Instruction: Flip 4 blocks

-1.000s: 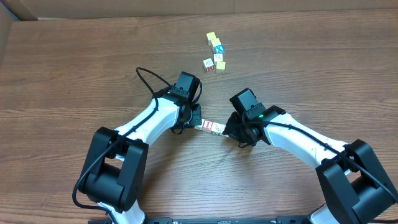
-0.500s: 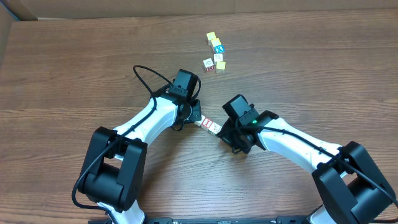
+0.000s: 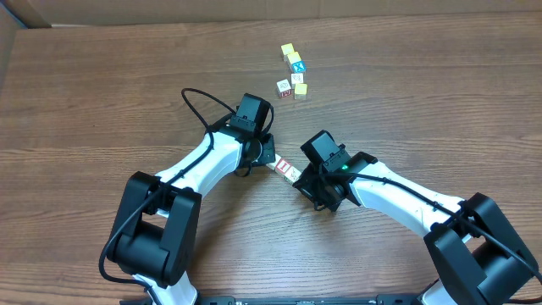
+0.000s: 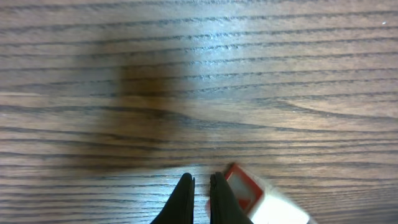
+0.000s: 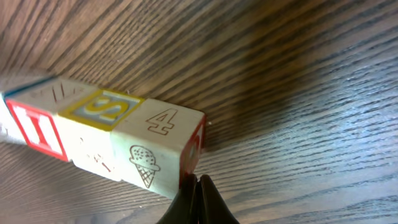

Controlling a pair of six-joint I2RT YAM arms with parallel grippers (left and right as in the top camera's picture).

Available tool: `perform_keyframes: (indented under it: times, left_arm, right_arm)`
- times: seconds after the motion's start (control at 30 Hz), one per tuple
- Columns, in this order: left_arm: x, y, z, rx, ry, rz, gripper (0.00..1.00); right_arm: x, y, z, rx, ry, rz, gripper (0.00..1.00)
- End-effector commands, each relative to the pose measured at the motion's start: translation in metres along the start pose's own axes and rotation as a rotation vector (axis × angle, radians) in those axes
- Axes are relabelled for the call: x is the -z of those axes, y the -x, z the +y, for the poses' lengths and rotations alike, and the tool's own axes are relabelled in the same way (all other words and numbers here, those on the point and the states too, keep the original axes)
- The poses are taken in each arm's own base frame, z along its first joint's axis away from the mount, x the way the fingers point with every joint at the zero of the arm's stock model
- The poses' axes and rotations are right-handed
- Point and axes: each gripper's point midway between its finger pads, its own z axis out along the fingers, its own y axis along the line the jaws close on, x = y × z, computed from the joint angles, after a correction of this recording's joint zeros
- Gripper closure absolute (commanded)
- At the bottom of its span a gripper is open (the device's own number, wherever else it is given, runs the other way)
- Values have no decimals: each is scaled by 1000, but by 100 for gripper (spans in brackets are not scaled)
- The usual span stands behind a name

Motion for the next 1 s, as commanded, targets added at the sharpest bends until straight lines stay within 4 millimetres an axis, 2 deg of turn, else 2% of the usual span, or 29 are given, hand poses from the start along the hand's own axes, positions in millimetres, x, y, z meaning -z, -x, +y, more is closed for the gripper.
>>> perform_keyframes:
  times: [0.0, 0.1, 0.53, 0.83, 0.97]
  left_arm:
    - [-6, -10, -19, -8, -66, 47, 96]
    - [-6, -9, -19, -21, -66, 43, 95]
    - [-6, -4, -12, -60, -25, 16, 96]
    - [-6, 7, -17, -62, -46, -27, 91]
    - [-5, 11, -20, -63, -58, -47, 90]
  right_arm:
    - [0, -4, 5, 6, 9, 7, 96]
    - [1, -1, 0, 18, -14, -12, 96]
    - [1, -1, 0, 25, -14, -11, 96]
    - [6, -3, 6, 130, -9, -1, 96]
    - [8, -3, 3, 126, -25, 4, 96]
